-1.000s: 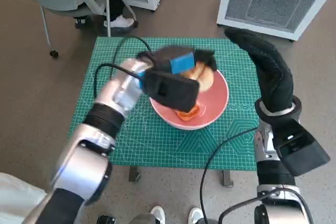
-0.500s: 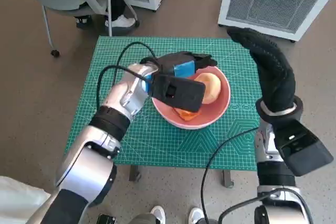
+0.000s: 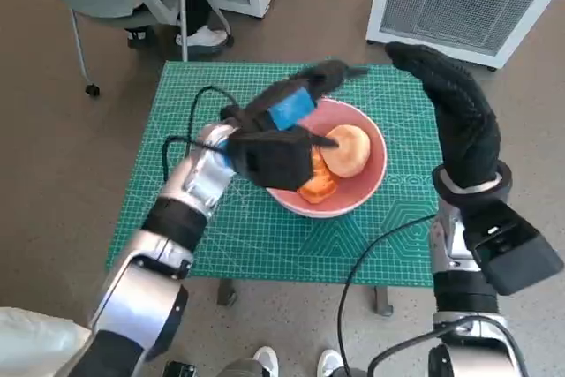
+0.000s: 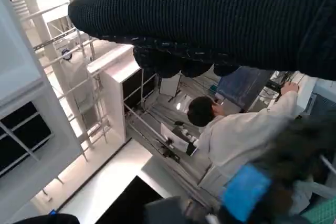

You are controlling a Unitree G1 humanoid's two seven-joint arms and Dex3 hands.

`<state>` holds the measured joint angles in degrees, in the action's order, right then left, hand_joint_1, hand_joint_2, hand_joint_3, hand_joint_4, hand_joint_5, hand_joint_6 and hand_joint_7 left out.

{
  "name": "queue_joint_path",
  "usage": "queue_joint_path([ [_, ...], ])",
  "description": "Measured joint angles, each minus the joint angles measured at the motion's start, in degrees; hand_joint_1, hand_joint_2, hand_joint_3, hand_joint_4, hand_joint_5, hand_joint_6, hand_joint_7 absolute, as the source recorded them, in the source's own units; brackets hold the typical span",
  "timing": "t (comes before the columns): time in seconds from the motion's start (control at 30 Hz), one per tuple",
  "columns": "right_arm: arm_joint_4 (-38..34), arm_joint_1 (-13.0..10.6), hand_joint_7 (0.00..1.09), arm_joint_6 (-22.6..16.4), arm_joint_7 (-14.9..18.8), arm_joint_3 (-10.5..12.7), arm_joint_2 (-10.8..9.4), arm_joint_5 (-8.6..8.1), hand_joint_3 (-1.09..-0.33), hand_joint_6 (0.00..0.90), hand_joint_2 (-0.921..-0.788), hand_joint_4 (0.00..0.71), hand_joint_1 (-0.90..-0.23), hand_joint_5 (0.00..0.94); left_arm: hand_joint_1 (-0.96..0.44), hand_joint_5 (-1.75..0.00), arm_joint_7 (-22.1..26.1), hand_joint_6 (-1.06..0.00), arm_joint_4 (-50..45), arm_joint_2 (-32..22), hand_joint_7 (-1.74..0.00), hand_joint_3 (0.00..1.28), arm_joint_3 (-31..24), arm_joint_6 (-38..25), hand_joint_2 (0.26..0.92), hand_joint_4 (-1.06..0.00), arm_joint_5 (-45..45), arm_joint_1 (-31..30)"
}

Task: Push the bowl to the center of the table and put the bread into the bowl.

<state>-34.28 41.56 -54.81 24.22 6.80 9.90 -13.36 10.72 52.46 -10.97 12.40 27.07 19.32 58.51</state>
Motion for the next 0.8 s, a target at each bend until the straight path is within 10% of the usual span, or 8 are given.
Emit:
queue_joint_path([
  [0.8, 2.70, 4.21, 0.74, 5.48, -10.96, -0.29, -2.16, 6.83, -0.790, -0.001, -0.921, 0.312, -0.649, 0.027, -0.37, 0.00, -1.31, -0.14, -23.19, 5.49, -0.44, 0.32, -13.69, 13.26, 0.921, -0.27, -24.46, -16.70],
])
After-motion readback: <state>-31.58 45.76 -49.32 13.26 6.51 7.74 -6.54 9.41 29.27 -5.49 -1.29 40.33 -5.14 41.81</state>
